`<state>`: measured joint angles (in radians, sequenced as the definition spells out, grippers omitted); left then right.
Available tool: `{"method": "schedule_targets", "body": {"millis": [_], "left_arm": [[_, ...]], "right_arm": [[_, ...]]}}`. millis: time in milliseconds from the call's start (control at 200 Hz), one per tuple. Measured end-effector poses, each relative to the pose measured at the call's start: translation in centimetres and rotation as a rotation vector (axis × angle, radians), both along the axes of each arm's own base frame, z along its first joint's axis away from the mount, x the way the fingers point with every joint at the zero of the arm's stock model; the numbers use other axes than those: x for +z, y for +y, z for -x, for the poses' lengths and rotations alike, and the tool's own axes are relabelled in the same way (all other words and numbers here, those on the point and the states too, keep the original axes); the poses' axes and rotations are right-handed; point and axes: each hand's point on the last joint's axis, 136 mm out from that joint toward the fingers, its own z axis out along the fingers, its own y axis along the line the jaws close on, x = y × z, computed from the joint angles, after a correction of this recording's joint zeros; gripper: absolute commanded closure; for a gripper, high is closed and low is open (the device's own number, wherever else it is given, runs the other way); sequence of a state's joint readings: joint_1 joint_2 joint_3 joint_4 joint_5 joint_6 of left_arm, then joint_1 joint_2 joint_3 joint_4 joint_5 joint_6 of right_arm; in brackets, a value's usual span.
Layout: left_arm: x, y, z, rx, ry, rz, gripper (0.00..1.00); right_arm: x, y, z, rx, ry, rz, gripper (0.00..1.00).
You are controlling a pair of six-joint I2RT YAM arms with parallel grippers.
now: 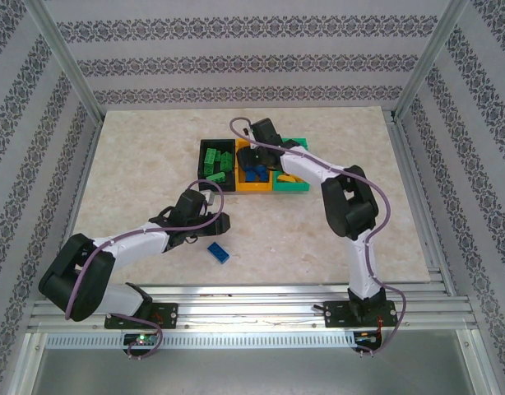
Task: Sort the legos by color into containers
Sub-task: Place the lego in the container, then rotate the lego at the bottom-center of the table.
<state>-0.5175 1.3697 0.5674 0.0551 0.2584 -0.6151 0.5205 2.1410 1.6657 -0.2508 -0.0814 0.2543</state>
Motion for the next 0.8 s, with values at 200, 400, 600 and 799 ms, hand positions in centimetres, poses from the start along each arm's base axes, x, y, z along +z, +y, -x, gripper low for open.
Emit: {"method": "schedule_targets", "body": {"millis": [200, 400, 600, 799], "left_arm": [[0.2, 0.4, 0.8, -0.001, 0.021, -0.012, 0.44], [0.7, 1.0, 1.8, -0.001, 0.063, -0.036, 0.44], [0.8, 0.8, 2.9, -0.015, 0.147, -0.034, 0.43], [-0.6, 0.3, 5.4, -0.038, 0.289, -0.045, 0.43]], "right_arm": [[1.4, -1.1, 3.1, 0.01, -0.023, -0.011, 0.47], [1.3, -2.9, 6.8, 0.016, -0.023, -0.007, 0.46], [-0.7, -5.4, 11.2, 0.026, -0.005, 0.045, 0.46], [-0.6, -8.2, 14.1, -0.007, -0.043, 0.069, 0.45]]}}
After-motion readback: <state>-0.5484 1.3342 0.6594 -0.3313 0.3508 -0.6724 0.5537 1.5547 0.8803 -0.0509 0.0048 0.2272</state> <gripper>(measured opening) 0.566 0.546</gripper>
